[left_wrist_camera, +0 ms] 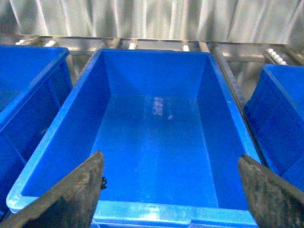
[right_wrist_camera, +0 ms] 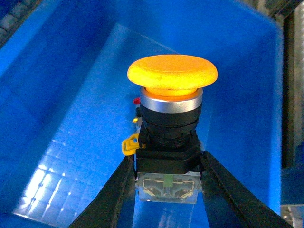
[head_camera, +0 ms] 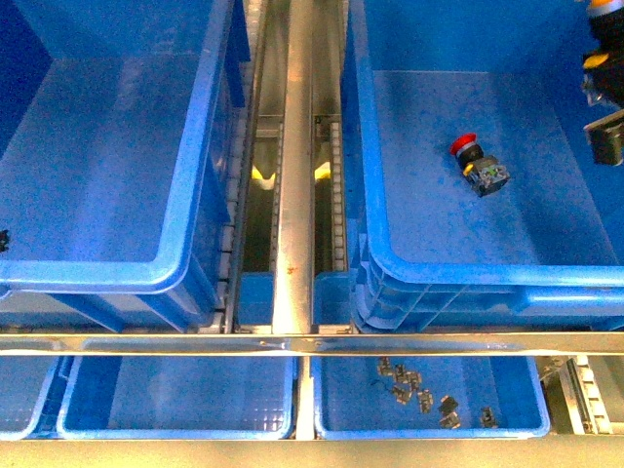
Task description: Pick red and yellow buttons and place in box
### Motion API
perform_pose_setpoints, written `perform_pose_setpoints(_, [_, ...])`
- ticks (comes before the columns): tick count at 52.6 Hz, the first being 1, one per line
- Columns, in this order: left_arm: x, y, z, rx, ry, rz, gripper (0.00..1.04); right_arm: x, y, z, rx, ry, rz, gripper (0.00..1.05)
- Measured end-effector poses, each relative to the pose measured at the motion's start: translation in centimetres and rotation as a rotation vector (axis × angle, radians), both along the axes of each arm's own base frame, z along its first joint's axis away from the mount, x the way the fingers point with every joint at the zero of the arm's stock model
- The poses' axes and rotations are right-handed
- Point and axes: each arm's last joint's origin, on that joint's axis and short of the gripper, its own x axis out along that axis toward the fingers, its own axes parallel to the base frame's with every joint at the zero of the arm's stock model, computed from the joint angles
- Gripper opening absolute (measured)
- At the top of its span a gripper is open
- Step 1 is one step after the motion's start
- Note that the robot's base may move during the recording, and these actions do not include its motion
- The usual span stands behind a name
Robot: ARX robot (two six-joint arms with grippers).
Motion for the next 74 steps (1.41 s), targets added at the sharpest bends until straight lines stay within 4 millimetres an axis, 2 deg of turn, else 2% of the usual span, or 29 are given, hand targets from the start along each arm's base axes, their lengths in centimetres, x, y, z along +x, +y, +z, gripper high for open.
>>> perform_pose_setpoints(3, [0.0, 0.0, 0.0, 0.0, 0.0, 0.0, 0.96, 0.5, 0.1, -0.8, 0.013, 0.028, -0.009, 0.32])
perform_pose_setpoints(5, [0.0, 0.0, 0.0, 0.002, 0.0, 0.0, 0.98, 1.1, 0.1, -1.5, 0.021, 0.048, -0.019, 0.32])
perform_pose_setpoints(8, [0.0, 0.0, 0.0, 0.002, 0.0, 0.0, 0.97, 1.8, 0.2, -2.0, 0.033, 0.063, -0.029, 0.32])
perform_pose_setpoints(16, [0.0, 0.0, 0.0, 0.002, 0.0, 0.0, 0.97, 6.6, 0.7, -3.2, 0.065, 0.094, -0.079, 0.32])
perform_pose_setpoints(20, [0.0, 0.0, 0.0, 0.002, 0.0, 0.0, 0.97, 9.8, 0.7, -3.9, 0.105, 0.121, -0.151, 0.32])
perform_pose_setpoints(32, [0.0, 0.0, 0.0, 0.002, 0.0, 0.0, 0.97, 15.5, 0.7, -6.1, 0.174, 0.194, -0.289, 0.31])
perform_pose_setpoints(39, [0.0, 0.0, 0.0, 0.002, 0.0, 0.0, 0.97, 18.5, 1.3, -6.8, 0.179, 0.218, -0.311, 0.3])
perform_pose_setpoints(47, [0.0, 0.0, 0.0, 0.002, 0.0, 0.0, 0.97, 19.8, 1.9, -7.4, 0.183, 0.243, -0.313, 0.31])
perform_pose_setpoints(60, [0.0, 0.0, 0.0, 0.002, 0.0, 0.0, 0.97, 20.2, 2.3, -7.6, 0.226, 0.259, -0.303, 0.69])
perform_pose_setpoints(65, [0.0, 0.0, 0.0, 0.002, 0.0, 0.0, 0.97, 20.2, 2.1, -7.2, 0.255, 0.227, -0.304, 0.83])
perform_pose_setpoints(69, [0.0, 0.0, 0.0, 0.002, 0.0, 0.0, 0.97, 19.2, 1.6, -5.9, 0.299, 0.185, -0.276, 0.99])
perform_pose_setpoints(74, [0.0, 0.0, 0.0, 0.002, 0.0, 0.0, 0.97, 17.5, 1.1, -4.2, 0.325, 0.151, -0.25, 0.98])
